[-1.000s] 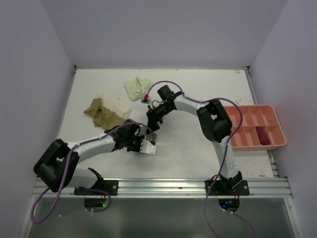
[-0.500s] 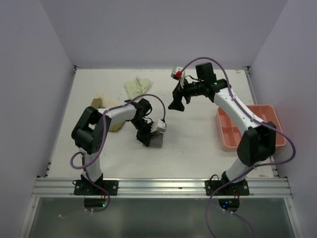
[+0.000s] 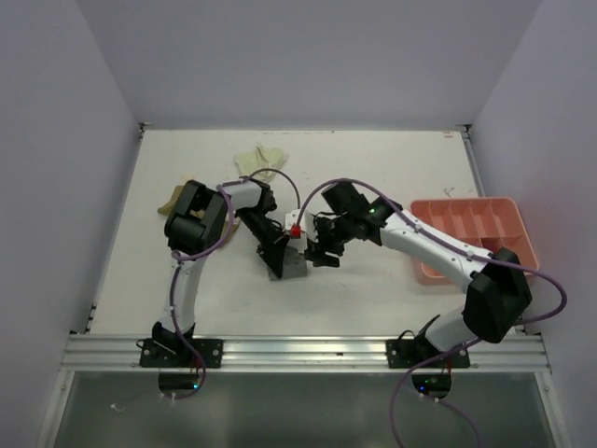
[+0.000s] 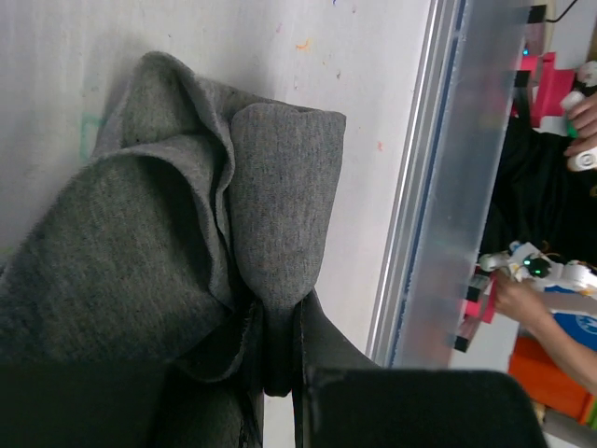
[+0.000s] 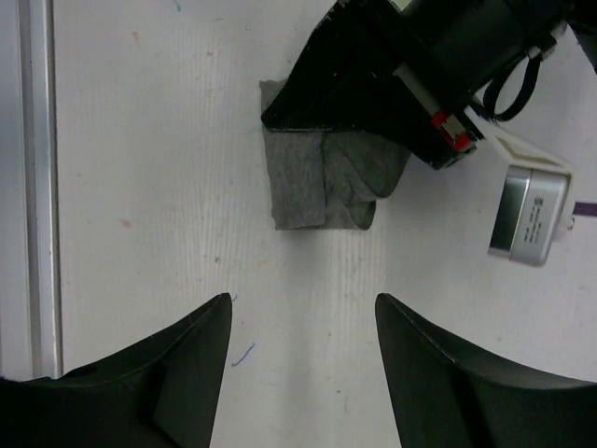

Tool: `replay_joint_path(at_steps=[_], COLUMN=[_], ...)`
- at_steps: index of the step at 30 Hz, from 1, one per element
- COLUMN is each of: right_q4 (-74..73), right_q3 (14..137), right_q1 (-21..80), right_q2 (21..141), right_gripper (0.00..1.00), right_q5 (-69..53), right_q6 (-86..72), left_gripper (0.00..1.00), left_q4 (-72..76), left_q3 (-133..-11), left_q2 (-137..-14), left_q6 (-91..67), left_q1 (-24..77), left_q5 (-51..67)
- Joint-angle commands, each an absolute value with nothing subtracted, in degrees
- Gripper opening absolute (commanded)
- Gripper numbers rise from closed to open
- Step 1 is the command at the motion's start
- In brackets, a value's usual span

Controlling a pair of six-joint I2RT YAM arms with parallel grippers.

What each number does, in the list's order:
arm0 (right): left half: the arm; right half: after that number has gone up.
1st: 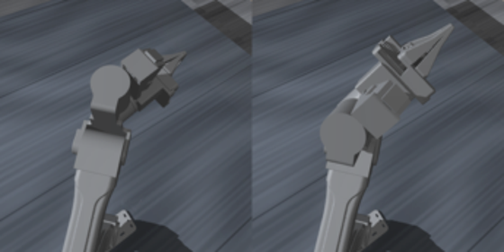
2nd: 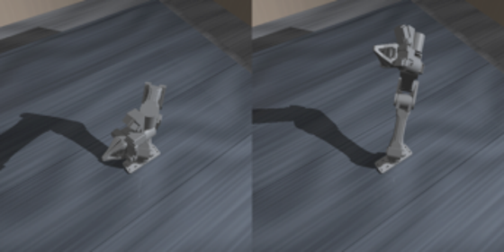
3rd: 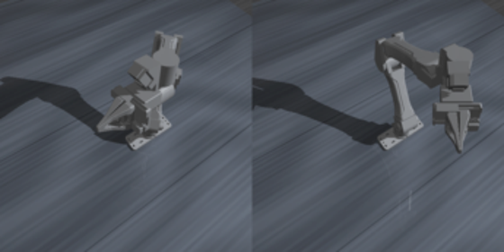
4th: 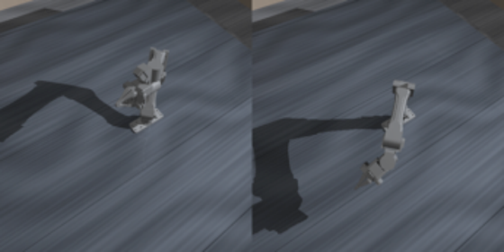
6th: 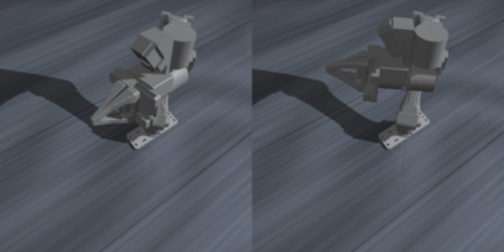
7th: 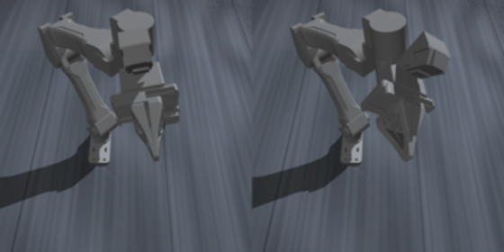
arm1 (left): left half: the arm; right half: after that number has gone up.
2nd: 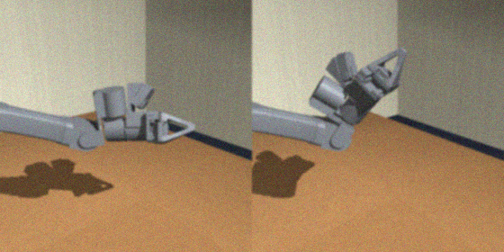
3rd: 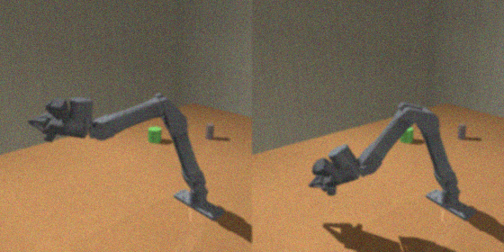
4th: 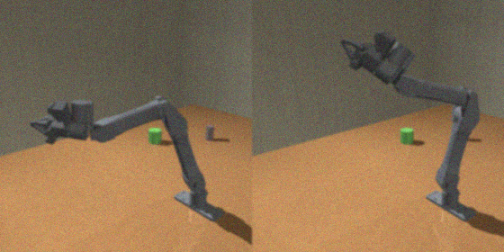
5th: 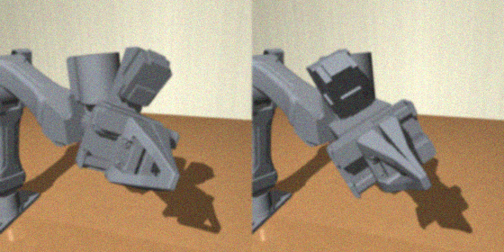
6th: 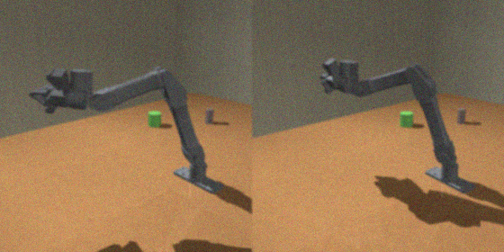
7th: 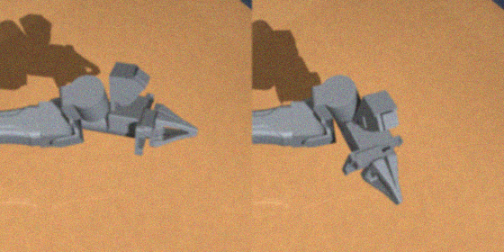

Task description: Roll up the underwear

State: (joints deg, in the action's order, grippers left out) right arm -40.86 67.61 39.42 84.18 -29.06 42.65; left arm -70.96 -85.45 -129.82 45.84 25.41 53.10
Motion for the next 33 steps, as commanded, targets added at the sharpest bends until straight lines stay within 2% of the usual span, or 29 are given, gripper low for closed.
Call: replay_joint_path(at_steps=[1,11,19,22,23,26,28,32,33], right_q4=[-31.7,-18.2,-12.7,-12.1,-11.5,-12.1,-13.5,-16.9,-17.3], right_q3=[66.4,60.8,59.2,59.1,59.0,59.4,60.2,62.7,63.3], right_q1=[44.3,56.0,57.0,57.2,57.2,57.2,57.1,54.8,54.1], right_q2=[87.0,96.3,99.8,101.2,101.6,102.9,103.9,106.7,108.1], right_gripper=[0.67,0.77,0.76,0.68,0.56,0.38,0.29,0.03,0.00], right_q5=[-19.3,-14.3,-13.1,-14.3,-14.7,-16.8,-18.6,-27.0,-28.3], right_q6=[43.2,47.5,45.4,44.9,44.4,43.9,42.9,39.8,38.4], left_gripper=[0.06,0.10,0.13,0.13,0.13,0.16,0.16,0.30,0.33], left_q4=[-61.2,-60.6,-60.6,-60.7,-60.6,-60.6,-60.5,-59.7,-59.2], left_q3=[-83.2,-82.4,-82.5,-82.6,-82.6,-82.4,-82.3,-81.2,-80.1], left_q2=[-137.3,-138.3,-137.8,-138.0,-138.1,-137.6,-137.3,-133.6,-132.4], left_q6=[49.4,50.4,50.4,50.4,50.4,50.3,50.3,49.3,49.0], left_q1=[26.2,25.9,25.8,25.8,25.8,25.4,25.2,24.5,24.2], left_q5=[35.8,35.1,35.2,35.3,35.5,35.8,35.8,36.7,37.1])
